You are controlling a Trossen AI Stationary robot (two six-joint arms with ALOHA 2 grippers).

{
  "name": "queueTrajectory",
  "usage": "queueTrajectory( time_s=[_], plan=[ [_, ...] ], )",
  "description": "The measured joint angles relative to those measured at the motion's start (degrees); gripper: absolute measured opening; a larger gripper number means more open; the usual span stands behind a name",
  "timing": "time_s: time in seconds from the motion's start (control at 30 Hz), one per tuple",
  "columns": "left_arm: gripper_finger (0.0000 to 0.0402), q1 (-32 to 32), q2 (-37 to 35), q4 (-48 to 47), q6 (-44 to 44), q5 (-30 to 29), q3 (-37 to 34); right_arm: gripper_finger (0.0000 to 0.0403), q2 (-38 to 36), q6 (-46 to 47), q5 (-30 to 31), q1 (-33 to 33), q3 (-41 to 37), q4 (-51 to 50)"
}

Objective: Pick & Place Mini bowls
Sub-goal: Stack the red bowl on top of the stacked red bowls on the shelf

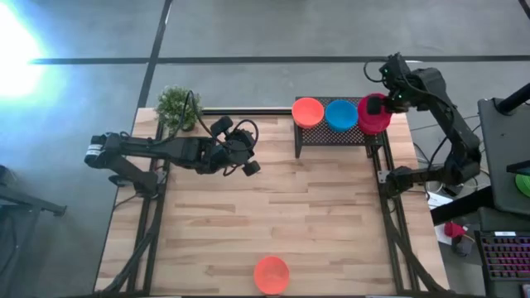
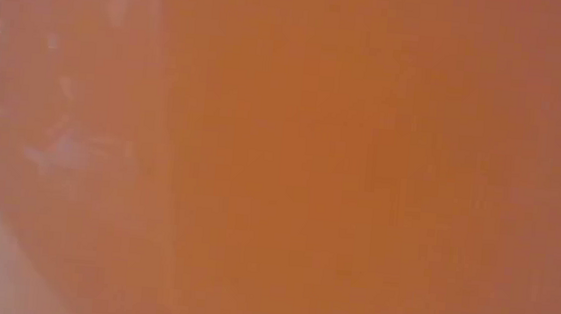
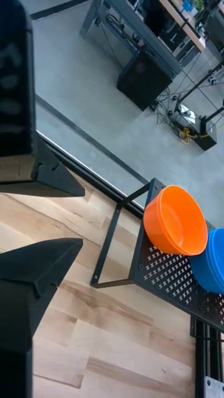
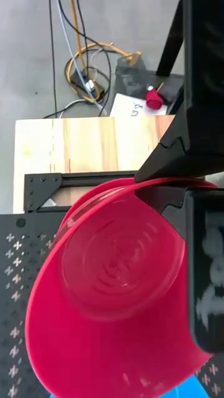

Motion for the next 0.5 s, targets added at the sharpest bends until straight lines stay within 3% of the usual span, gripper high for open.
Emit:
queueTrajectory(
  time_s=[0.5],
  plan=[
    [0.0112,0.0,0.0,0.0,0.0,0.0,0.0,0.0009,0.9,-0.7,-0.1,0.0,-0.4,-0.8]
  ],
)
